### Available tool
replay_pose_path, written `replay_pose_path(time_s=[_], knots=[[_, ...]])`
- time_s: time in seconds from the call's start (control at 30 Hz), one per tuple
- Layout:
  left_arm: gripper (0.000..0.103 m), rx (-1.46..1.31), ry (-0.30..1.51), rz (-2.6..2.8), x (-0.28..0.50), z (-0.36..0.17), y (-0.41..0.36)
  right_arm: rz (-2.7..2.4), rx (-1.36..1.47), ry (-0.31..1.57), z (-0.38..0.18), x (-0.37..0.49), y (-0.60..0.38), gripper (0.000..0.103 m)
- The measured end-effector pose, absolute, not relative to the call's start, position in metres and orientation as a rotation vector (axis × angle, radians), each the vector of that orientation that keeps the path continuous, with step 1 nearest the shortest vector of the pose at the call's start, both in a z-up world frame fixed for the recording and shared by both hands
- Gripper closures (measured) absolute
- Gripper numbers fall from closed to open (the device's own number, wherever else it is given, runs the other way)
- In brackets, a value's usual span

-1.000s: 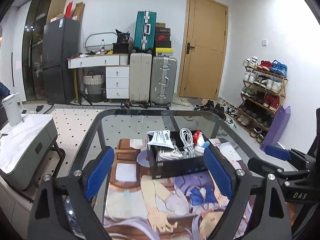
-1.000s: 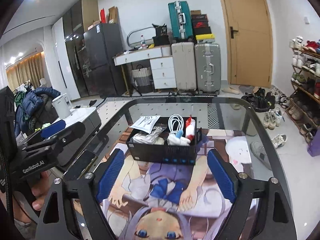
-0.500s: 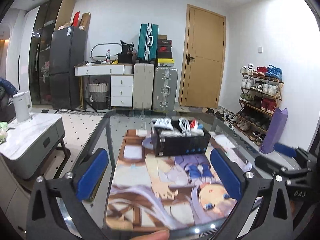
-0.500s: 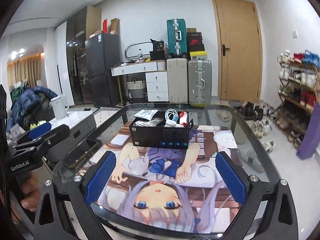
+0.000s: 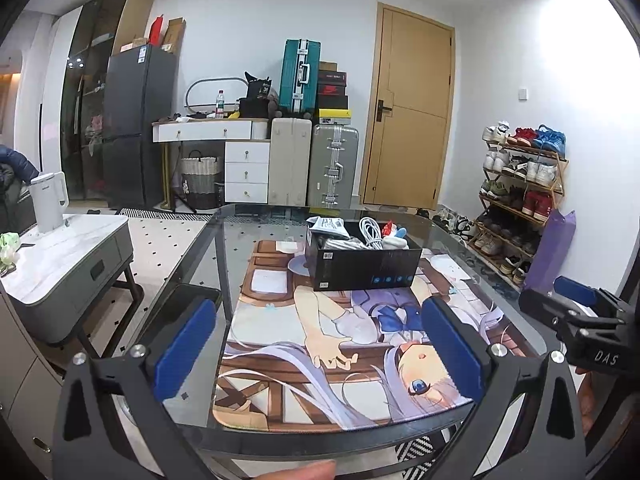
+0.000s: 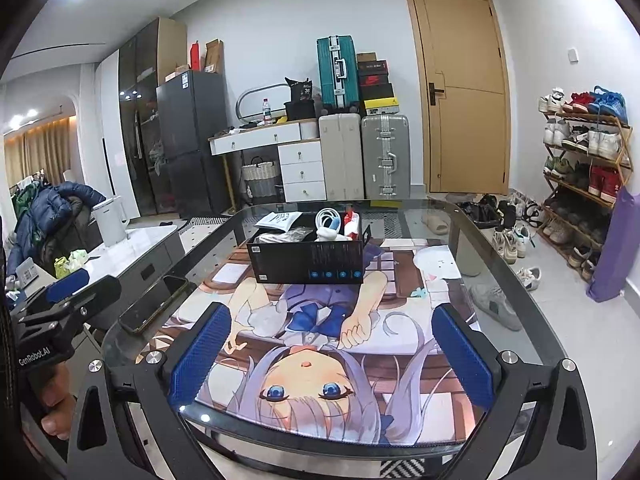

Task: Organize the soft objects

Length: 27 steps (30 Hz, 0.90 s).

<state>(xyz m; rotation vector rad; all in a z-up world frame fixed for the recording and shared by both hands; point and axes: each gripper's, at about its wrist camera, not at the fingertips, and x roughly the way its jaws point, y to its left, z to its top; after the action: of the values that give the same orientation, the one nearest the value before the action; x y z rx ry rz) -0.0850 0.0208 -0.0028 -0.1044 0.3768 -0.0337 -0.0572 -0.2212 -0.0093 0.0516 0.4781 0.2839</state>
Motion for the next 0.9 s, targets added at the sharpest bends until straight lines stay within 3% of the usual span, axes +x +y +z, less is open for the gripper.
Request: replay_pose_path(time_s=[0.9], knots=[[0.0, -0.058, 0.324, -0.07, -0.093, 0.004, 0.007, 0.295, 0.037, 0.458, -0.005, -0.062, -0.217, 0.001]])
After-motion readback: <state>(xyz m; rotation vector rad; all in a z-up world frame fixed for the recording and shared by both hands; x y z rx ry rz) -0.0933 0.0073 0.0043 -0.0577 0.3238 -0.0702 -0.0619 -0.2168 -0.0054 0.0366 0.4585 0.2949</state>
